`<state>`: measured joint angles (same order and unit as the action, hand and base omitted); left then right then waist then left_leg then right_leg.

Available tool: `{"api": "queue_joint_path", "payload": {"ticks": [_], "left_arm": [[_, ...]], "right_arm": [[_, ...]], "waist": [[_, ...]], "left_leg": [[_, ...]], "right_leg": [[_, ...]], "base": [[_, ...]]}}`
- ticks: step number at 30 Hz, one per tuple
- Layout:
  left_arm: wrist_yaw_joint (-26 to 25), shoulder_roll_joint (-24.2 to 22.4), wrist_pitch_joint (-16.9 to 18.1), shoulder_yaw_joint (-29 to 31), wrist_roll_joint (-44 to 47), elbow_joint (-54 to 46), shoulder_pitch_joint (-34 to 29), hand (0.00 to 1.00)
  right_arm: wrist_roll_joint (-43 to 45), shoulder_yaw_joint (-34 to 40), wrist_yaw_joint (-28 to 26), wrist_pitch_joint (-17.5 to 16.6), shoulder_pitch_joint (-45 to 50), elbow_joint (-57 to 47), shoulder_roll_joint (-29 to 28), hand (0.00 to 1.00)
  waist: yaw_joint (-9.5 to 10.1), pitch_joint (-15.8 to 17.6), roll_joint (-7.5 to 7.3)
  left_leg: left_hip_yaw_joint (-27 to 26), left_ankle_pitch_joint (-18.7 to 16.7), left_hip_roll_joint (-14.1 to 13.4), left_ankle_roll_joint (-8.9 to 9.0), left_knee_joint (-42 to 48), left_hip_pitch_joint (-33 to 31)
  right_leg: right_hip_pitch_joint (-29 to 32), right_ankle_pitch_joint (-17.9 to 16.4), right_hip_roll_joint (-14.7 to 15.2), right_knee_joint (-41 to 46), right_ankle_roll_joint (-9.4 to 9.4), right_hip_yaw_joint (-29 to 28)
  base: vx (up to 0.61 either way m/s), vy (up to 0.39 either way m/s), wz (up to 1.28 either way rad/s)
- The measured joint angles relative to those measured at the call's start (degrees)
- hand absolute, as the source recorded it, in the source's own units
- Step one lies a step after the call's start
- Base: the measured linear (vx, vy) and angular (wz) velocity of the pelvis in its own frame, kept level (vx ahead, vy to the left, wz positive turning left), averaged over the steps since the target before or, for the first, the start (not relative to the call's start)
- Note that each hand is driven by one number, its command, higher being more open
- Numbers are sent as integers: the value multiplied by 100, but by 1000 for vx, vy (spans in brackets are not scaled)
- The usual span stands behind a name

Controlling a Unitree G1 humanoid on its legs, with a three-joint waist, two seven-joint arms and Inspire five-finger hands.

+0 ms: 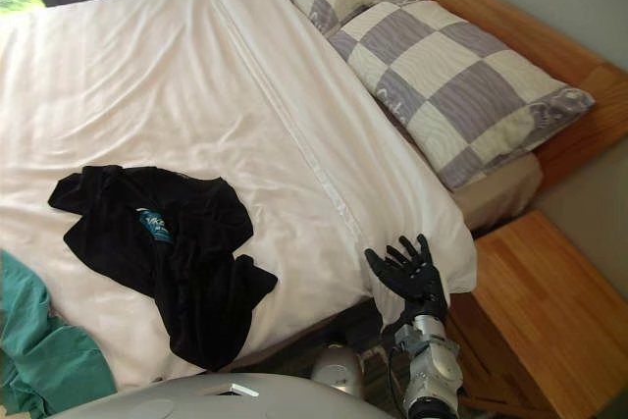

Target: Tidy up the quilt and then pick up the clothes from the bed and put them into the laundry hamper

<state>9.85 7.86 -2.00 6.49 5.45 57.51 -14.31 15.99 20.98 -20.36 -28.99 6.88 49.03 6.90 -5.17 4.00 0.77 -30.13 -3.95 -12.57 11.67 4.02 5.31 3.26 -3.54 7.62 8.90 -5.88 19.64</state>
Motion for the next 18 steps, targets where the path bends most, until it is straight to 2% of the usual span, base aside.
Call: {"api": "queue_joint_path", "payload": {"ticks": [1, 2, 4, 5, 6, 7, 8, 9, 10, 11, 12, 14, 15, 16, 17, 18], "left_arm": [[74, 45, -19, -148, -171, 101, 153, 100], [88, 117, -25, -436, -254, 136, 249, 100], [34, 129, 4, -604, -325, 143, 295, 100], [-5, 143, 60, -625, -359, 130, 299, 100], [-3, 168, 80, -649, -389, 112, 298, 100], [-25, 239, 190, -692, -651, 80, 326, 100], [-132, 365, 347, -750, -862, -46, 439, 100], [-212, 422, 494, -816, -994, -132, 519, 100], [-226, 426, 585, -848, -1064, -179, 534, 100], [-204, 422, 665, -988, -1095, -162, 546, 100], [-115, 441, 699, -1105, -1370, -131, 630, 100], [48, 452, 766, -1141, -1572, -104, 685, 100], [340, 577, 845, -1112, -1626, -79, 753, 100], [417, 580, 860, -1122, -1629, -73, 752, 100], [435, 577, 846, -1188, -1693, -65, 768, 100], [447, 598, 833, -1275, -1702, -59, 770, 100]], "right_arm": [[14, 2, 31, -105, 30, -23, 19, 100], [27, 13, 115, -198, 92, -50, 59, 100], [97, 27, 174, -245, 250, -33, 214, 100], [174, -8, 195, -245, 313, -46, 256, 100], [275, -54, 201, -246, 324, -46, 261, 100], [481, -159, 293, -247, 369, -63, 263, 100], [556, -174, 445, -247, 416, -111, 272, 100], [565, -183, 591, -246, 459, -148, 345, 100], [565, -211, 678, -246, 505, -170, 436, 100], [564, -276, 794, -243, 536, -174, 619, 100], [564, -279, 838, -243, 518, -182, 691, 100], [564, -269, 838, -243, 521, -183, 743, 100], [468, -249, 825, -242, 409, -200, 743, 100], [418, -248, 824, -240, 344, -200, 754, 100], [217, -212, 824, -239, 213, -197, 822, 100], [131, -191, 824, -239, 137, -193, 864, 100]], "waist": [[-75, 28, 37], [-213, 62, 20], [-249, 90, 2], [-226, 95, 54], [-205, 100, 55], [-199, 169, -72], [-264, 277, -100], [-286, 415, -189], [-280, 476, -145], [-292, 507, 14], [-299, 506, 14], [-309, 511, -11], [-296, 541, -181], [-294, 551, -161], [-340, 558, -123], [-373, 534, -72]], "left_leg": [[262, 86, 146, -112, -102, -109], [630, 213, 286, -270, -262, -136], [946, 335, 420, -355, -512, -72], [1004, 398, 472, -353, -562, -74], [1006, 389, 489, -369, -489, -116], [1067, 201, 485, -442, 97, -451], [1118, 45, 428, -424, 1155, -1024], [1024, -44, 307, -463, 1798, -1290], [853, -119, 220, -588, 2056, -1364], [535, -261, 177, -808, 2147, -1407], [630, -267, 358, -801, 1782, -1325], [706, -216, 565, -806, 1394, -1196], [740, -723, 372, -1080, 2058, -1216], [819, -853, 152, -1089, 2452, -1247], [1170, -948, -244, -1027, 3017, -1264], [1400, -951, -399, -1017, 3181, -1256]], "right_leg": [[-173, -234, -192, -259, 57, -408], [-320, -307, -270, -404, 55, -713], [-432, -358, -252, -394, 87, -714], [-445, -374, -211, -367, 83, -657], [-448, -384, -176, -342, 79, -625], [-443, -405, -22, -294, 56, -492], [-543, -410, 167, -224, 10, -206], [-643, -336, 297, -138, 4, 6], [-669, -342, 325, -56, 8, 99], [-605, -441, 285, 124, -58, 103], [-487, -576, 389, 254, -58, 13], [-405, -576, 529, 301, -68, -30], [-399, -368, 827, 313, -87, -80], [-392, -335, 862, 344, -137, -156], [-304, -264, 971, 460, -261, -331], [-220, -231, 1034, 519, -321, -450]], "base": [[-35, 36, 109], [-73, 31, 150], [-64, 34, 97], [-9, 30, 27], [8, 70, 37], [0, 120, 74], [-6, 141, 102], [-31, 153, 91], [-29, 172, 51], [-15, 192, 36], [13, 175, 35], [-14, 172, 16], [-45, 203, -20], [-43, 290, -48], [-8, 265, -45], [11, 419, -58]]}}
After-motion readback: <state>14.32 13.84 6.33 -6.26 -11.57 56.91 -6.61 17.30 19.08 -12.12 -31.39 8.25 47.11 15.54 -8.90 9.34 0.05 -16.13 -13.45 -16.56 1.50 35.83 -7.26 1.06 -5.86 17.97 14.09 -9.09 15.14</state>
